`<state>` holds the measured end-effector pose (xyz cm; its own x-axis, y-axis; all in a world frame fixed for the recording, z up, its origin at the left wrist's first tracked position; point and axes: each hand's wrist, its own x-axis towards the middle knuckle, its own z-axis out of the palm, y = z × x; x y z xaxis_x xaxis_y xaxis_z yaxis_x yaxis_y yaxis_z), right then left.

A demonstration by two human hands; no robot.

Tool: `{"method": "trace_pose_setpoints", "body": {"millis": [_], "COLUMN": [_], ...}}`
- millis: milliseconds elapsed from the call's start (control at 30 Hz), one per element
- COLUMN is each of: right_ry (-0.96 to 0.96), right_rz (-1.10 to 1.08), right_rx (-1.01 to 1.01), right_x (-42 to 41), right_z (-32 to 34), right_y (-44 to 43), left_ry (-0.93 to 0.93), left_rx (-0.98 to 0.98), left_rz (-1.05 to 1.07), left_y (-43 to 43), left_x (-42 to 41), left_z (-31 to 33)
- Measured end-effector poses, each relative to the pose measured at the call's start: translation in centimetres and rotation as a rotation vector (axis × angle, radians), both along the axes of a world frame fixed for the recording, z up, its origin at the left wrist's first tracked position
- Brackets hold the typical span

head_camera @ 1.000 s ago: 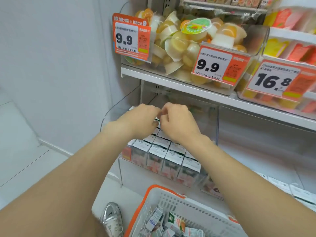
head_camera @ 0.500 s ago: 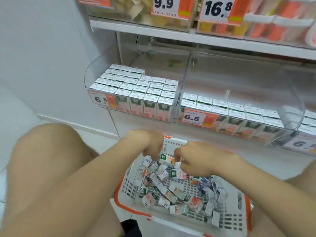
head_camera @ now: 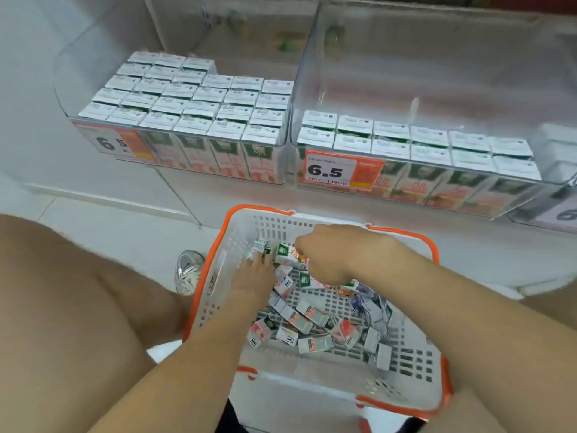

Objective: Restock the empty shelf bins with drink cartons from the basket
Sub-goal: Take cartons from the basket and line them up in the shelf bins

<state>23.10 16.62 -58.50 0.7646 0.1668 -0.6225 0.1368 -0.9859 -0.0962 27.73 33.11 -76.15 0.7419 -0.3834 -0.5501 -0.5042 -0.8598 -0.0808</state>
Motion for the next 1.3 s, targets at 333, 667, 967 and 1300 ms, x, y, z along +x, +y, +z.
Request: {"method": "trace_pose_setpoints", "body": {"millis": [333,667,967,1300], "right_ry": [0.097,0.11,0.045,-0.14], "right_rz": [-0.028,-0.143,-0.796,-0.762], "right_rx": [0.0,0.005,0.602,0.299], "right_x": [2.0,1.0,0.6,0.5], "right_z": [-3.0,-4.5,-6.7,-8.2], "right_y": [0.0,-1.5,-2.2,-1.3], "left_ry": [-0.056,-0.134,1.02,0.146], "left_rx": [-0.091,-0.729,-1.254,-0.005], "left_rz": [0.05,0.529,0.964,0.122], "left_y": [-0.9,0.1,-0.7,1.7], "left_x": [5.3,5.4,4.9,2.6], "left_z": [-2.5,-1.5,5.2,-1.6]}}
